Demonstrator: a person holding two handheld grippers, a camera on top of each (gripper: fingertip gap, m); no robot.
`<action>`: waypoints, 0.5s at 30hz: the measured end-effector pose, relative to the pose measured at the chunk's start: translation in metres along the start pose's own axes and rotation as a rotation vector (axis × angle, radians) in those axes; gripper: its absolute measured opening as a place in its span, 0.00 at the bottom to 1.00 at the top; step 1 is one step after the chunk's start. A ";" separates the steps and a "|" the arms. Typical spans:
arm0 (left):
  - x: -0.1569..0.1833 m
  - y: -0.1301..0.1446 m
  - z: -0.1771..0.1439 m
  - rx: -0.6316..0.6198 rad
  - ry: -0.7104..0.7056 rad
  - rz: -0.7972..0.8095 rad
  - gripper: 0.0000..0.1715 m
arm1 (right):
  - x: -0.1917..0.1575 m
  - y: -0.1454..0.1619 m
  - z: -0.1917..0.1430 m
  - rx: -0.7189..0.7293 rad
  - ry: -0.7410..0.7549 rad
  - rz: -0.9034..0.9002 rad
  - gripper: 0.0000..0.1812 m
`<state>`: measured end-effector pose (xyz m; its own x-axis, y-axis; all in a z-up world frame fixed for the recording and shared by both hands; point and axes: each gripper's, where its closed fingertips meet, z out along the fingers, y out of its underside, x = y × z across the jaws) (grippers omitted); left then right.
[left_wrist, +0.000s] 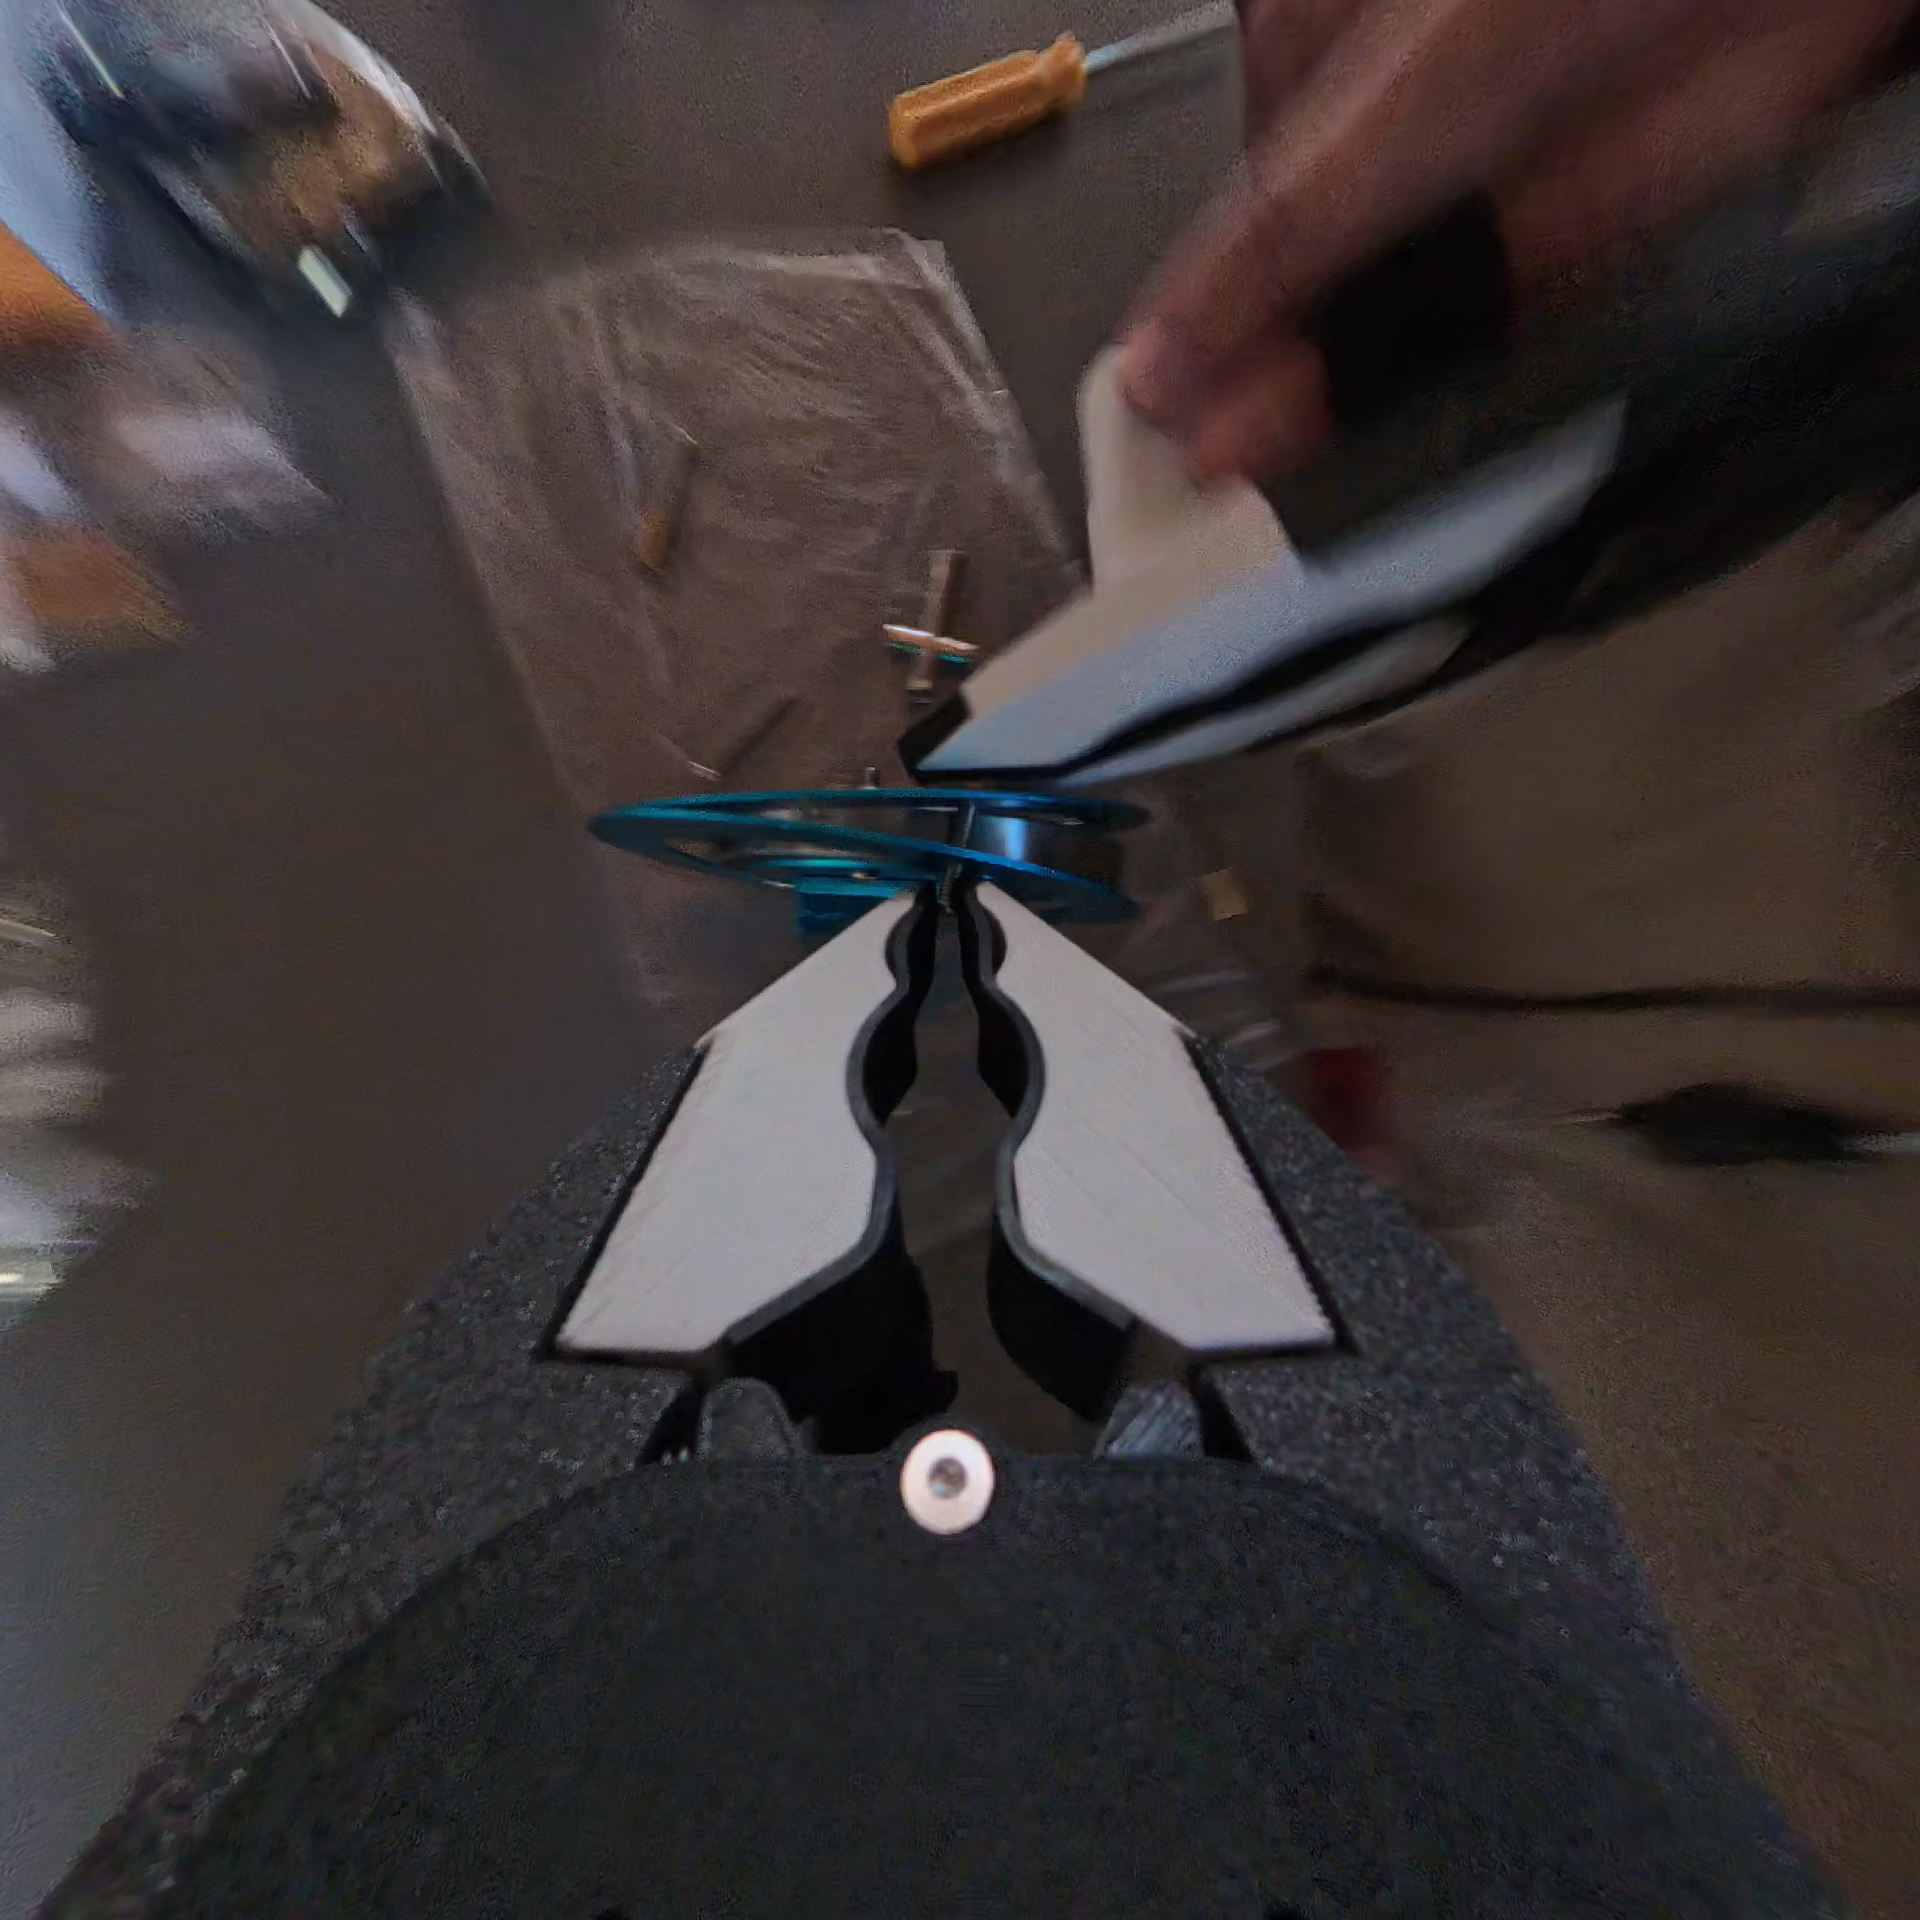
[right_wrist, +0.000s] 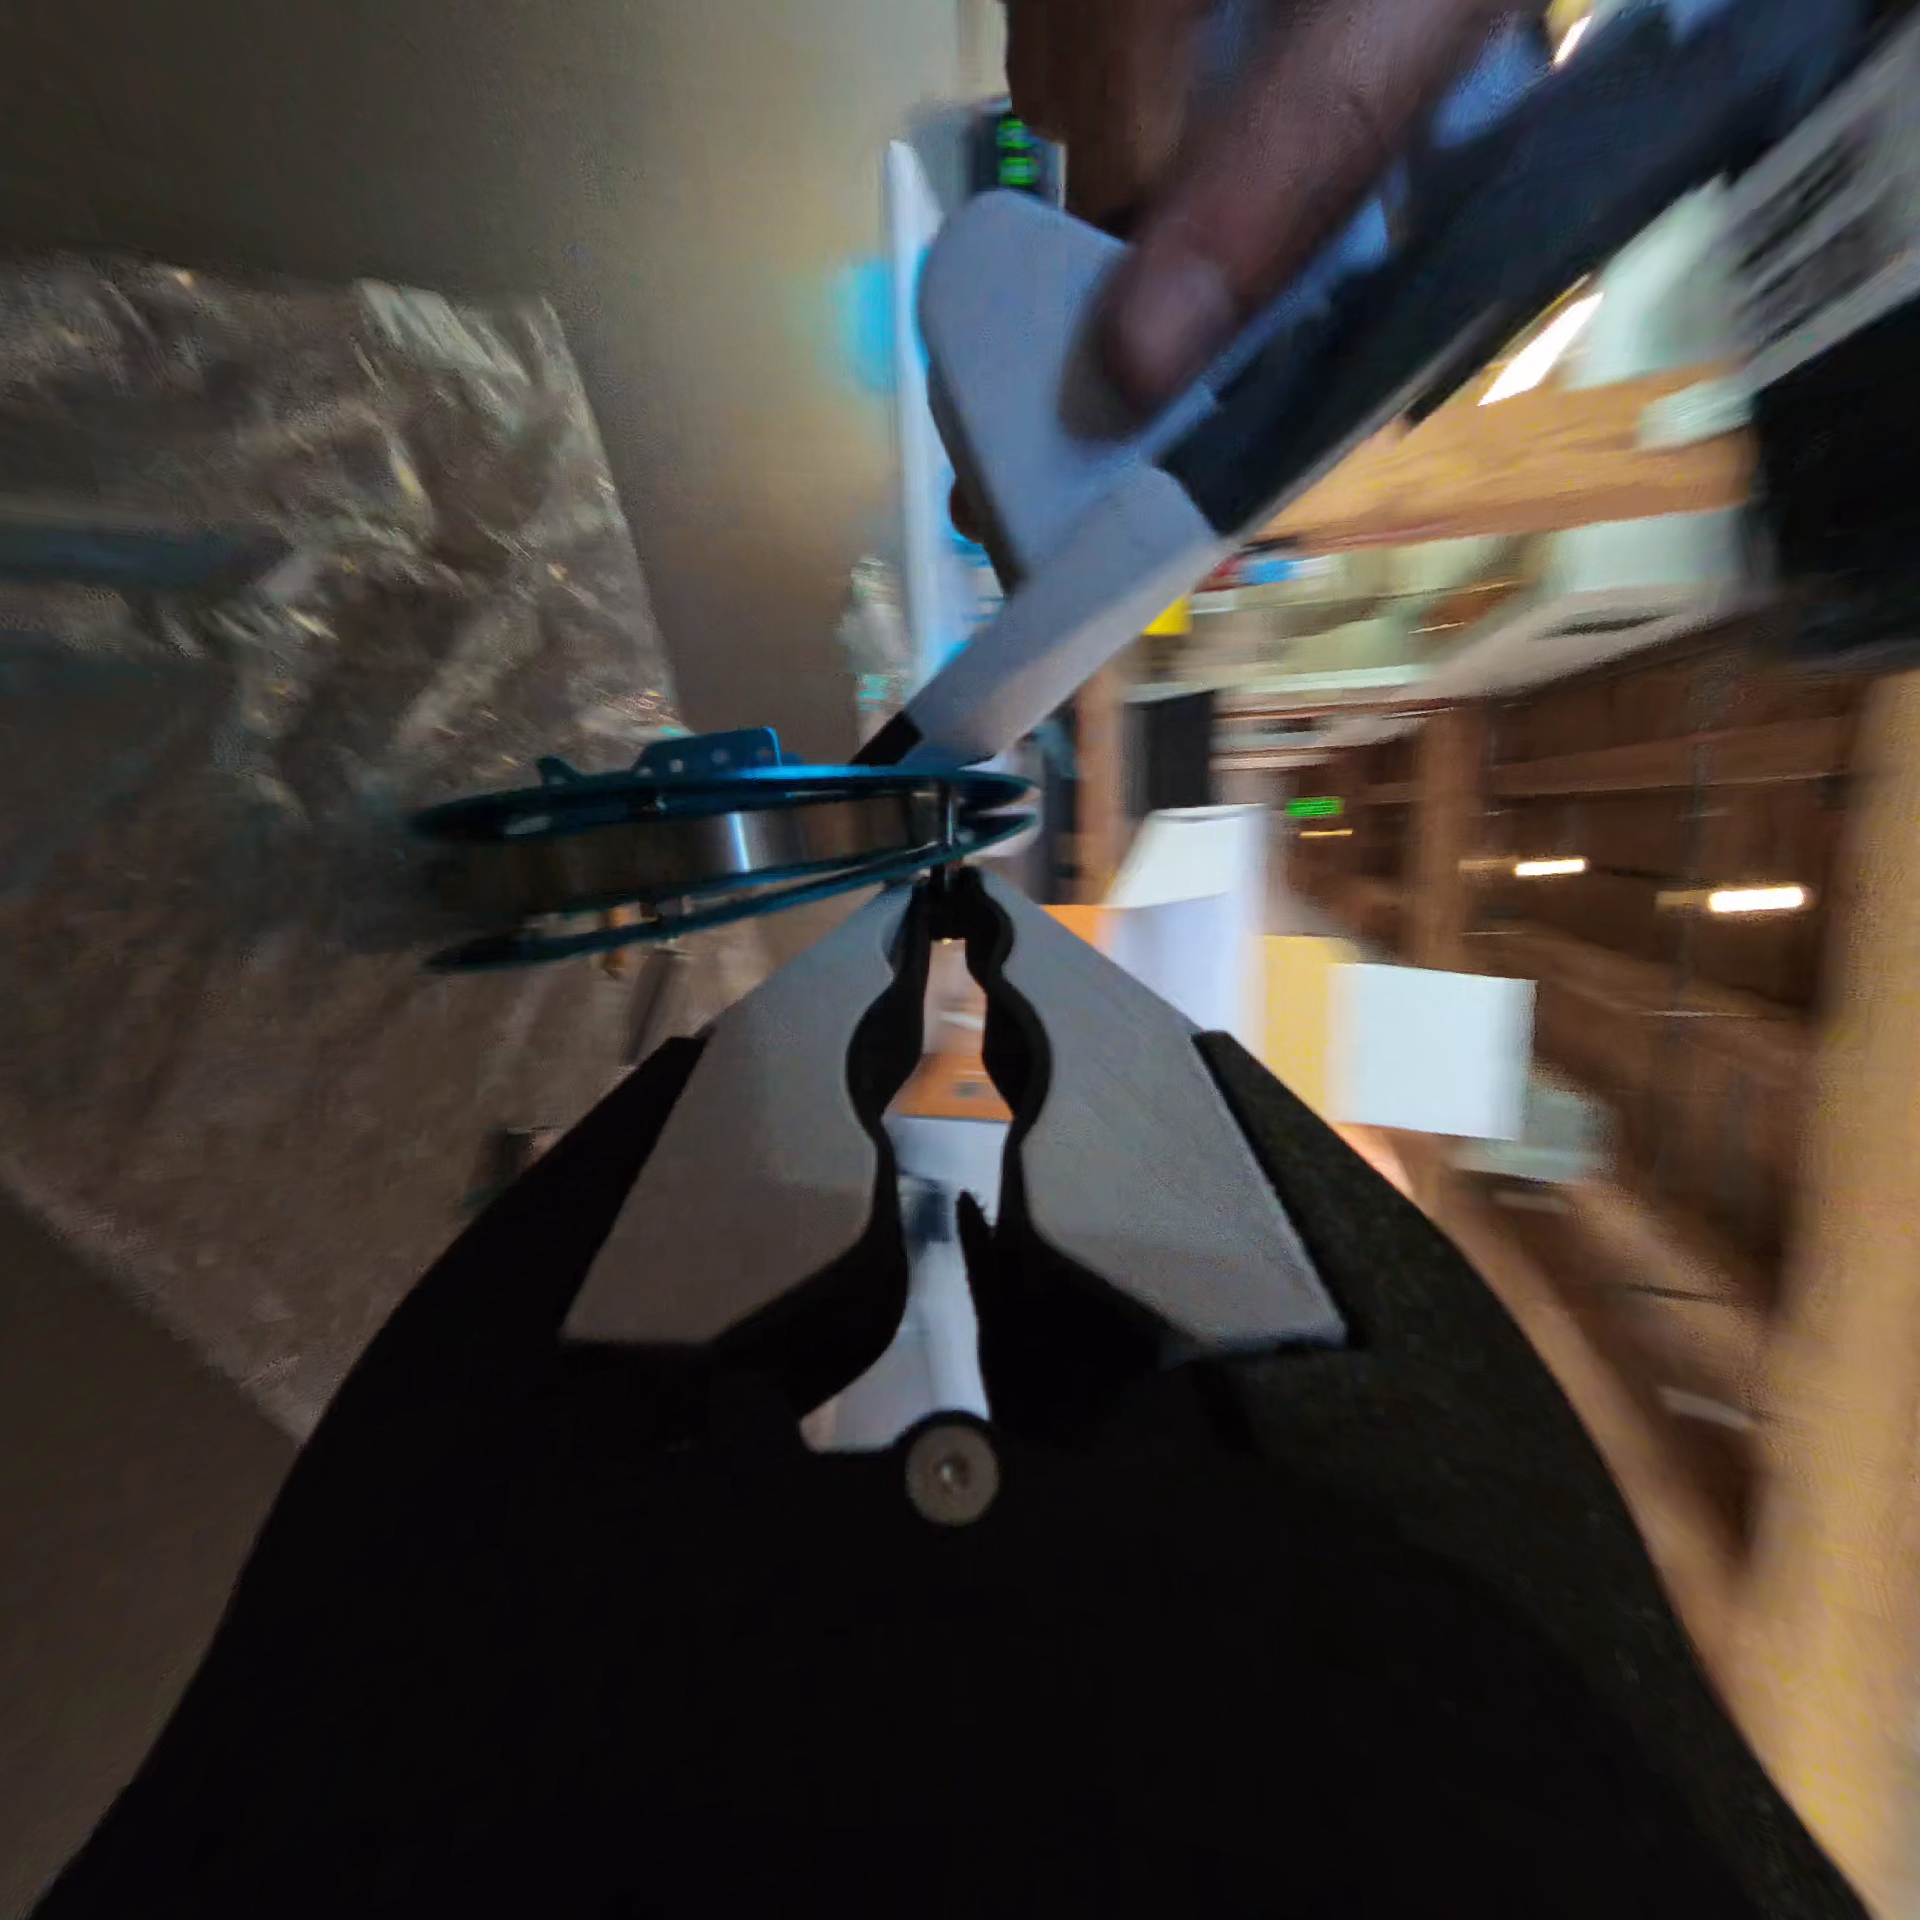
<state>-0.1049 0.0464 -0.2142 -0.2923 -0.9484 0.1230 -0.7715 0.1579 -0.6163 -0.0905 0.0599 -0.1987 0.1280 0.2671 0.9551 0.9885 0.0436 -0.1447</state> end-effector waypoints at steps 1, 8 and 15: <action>-0.005 0.000 0.000 -0.020 -0.160 0.217 0.01 | -0.003 0.001 0.001 0.019 -0.172 0.152 0.02; -0.005 -0.023 0.000 -0.005 -1.338 1.383 0.00 | -0.015 -0.004 -0.033 -0.170 -1.970 1.441 0.01; -0.006 -0.025 0.003 0.080 -1.206 1.131 0.01 | -0.017 0.003 -0.039 -0.206 -1.891 1.229 0.03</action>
<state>-0.0822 0.0475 -0.2015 -0.0414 -0.0298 -0.9987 -0.4467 0.8947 -0.0082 -0.0870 0.0176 -0.2054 0.4102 0.3969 -0.8211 0.5257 -0.8386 -0.1427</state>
